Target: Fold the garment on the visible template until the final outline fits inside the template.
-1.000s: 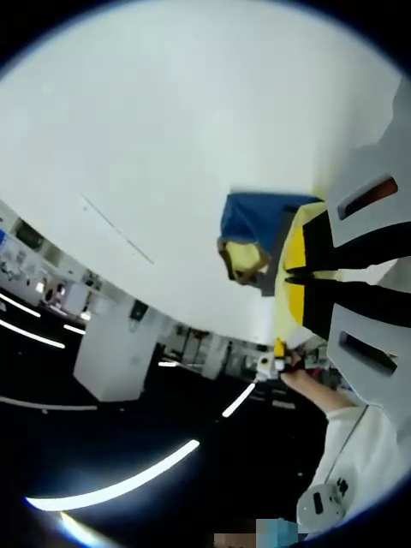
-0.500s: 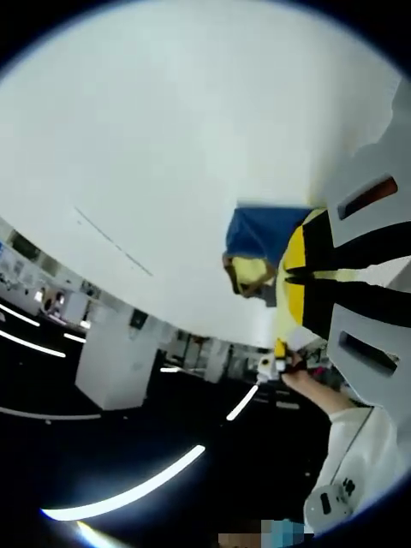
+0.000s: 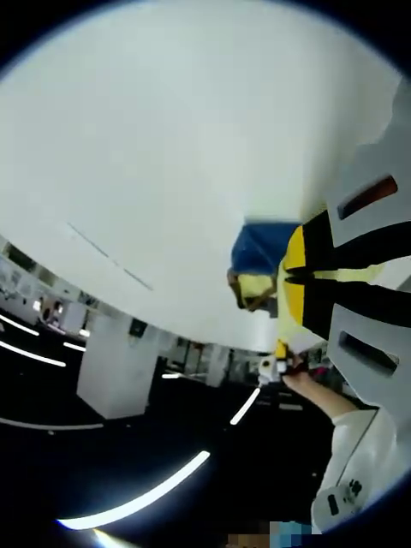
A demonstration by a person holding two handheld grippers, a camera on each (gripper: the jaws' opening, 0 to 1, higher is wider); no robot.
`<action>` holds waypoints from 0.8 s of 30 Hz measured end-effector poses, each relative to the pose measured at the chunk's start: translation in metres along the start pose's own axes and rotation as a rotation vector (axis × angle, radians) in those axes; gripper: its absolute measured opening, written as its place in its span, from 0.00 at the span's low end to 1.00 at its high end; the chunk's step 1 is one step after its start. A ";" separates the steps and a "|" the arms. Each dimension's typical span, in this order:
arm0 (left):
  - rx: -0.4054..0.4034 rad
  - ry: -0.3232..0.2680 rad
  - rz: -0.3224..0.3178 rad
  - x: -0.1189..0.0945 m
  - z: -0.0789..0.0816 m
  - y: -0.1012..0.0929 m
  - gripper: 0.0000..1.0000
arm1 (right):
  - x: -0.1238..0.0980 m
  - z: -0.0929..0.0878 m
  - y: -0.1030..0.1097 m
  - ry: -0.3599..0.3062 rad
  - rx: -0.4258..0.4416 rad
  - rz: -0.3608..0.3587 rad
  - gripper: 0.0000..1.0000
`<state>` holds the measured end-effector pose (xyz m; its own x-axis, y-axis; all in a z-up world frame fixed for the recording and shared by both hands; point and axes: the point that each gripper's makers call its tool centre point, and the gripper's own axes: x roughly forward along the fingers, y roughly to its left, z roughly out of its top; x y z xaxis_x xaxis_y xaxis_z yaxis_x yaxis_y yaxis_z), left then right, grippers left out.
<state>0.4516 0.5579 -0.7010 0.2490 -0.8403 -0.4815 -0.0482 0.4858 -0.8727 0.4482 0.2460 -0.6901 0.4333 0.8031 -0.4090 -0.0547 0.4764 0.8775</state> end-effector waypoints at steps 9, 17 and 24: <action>-0.019 0.011 0.010 0.007 0.006 0.012 0.00 | 0.007 0.003 -0.011 0.013 0.019 -0.013 0.03; -0.030 0.022 0.017 0.014 0.005 0.014 0.00 | 0.013 0.015 -0.030 0.021 0.032 -0.022 0.03; -0.044 0.026 0.023 0.013 0.012 0.025 0.00 | 0.020 0.021 -0.045 0.032 0.045 -0.034 0.03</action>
<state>0.4649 0.5615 -0.7282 0.2224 -0.8352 -0.5030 -0.0963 0.4945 -0.8638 0.4783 0.2333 -0.7329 0.4049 0.7985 -0.4455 -0.0002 0.4873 0.8732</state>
